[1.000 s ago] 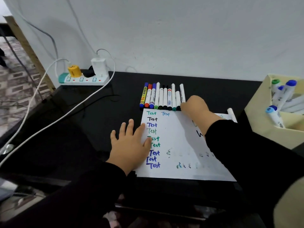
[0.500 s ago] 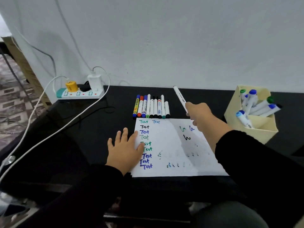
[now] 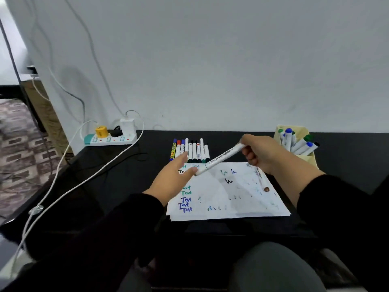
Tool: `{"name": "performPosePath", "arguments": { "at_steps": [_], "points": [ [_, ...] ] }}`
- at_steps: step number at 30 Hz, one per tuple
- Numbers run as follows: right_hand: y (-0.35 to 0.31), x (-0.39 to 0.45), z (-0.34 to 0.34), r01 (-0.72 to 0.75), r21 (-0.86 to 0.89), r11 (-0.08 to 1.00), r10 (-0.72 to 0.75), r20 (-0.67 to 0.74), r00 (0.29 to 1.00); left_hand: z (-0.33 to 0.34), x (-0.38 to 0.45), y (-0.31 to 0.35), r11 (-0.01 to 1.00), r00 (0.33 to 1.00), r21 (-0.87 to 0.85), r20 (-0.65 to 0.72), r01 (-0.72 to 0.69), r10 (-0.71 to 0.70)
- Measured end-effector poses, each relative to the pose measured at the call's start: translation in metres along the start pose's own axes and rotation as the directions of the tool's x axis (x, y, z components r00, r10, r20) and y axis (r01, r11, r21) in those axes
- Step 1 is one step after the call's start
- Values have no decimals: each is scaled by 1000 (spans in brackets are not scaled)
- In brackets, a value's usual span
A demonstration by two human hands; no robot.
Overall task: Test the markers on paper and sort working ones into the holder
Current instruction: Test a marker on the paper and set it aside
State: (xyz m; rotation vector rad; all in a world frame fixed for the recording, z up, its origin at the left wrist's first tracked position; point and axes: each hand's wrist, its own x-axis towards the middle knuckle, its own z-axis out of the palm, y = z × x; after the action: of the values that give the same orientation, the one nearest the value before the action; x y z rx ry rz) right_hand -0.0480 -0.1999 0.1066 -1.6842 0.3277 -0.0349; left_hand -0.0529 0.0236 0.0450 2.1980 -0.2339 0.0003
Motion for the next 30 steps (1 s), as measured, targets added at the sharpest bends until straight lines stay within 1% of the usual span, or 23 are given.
{"name": "performPosePath", "arguments": {
  "at_steps": [3,5,7,8,10,12,13,15,17,19,21,23,25,27,30],
  "points": [
    [-5,-8,6,29,107,994,-30,0,1000,-2,-8,19,1000,999,-12,46,-27,27],
    [-5,-12,14,23,221,975,-15,-41,999,-2,-12,25,997,999,-81,43,-7,11],
    [-2,-18,24,-17,302,953,35,-55,998,-3,-15,28,986,999,-163,25,25,-21],
    [2,-21,30,-45,296,954,58,-36,998,-3,-17,29,981,999,-192,19,38,-35],
    [12,-28,45,-94,193,977,89,33,995,-2,-21,34,976,999,-214,25,43,-38],
    [18,-36,58,-114,92,989,107,83,991,-3,-23,39,981,998,-192,52,38,-28],
    [20,-38,64,-119,75,990,112,87,990,-4,-23,40,984,997,-172,74,39,-27],
    [20,-40,71,-113,82,990,108,70,992,-7,-22,40,993,992,-108,122,49,-35],
    [21,-38,75,-65,97,993,60,59,996,-11,-20,38,994,987,-88,154,64,-50],
    [21,-36,76,8,142,990,-21,88,996,-15,-18,37,986,982,-151,182,75,-47],
    [21,-34,75,61,197,978,-92,152,984,-19,-17,37,975,977,-206,212,81,-36],
    [23,-32,74,77,238,968,-130,217,967,-23,-16,36,961,969,-256,246,101,-37],
    [24,-29,74,72,262,962,-141,252,957,-25,-15,35,949,961,-291,272,125,-44],
    [23,-25,78,68,238,969,-124,231,965,-23,-13,33,943,965,-298,252,149,-73],
    [18,-18,89,28,148,989,-45,114,992,-18,-6,29,959,987,-255,133,124,-93]
  ]
}}
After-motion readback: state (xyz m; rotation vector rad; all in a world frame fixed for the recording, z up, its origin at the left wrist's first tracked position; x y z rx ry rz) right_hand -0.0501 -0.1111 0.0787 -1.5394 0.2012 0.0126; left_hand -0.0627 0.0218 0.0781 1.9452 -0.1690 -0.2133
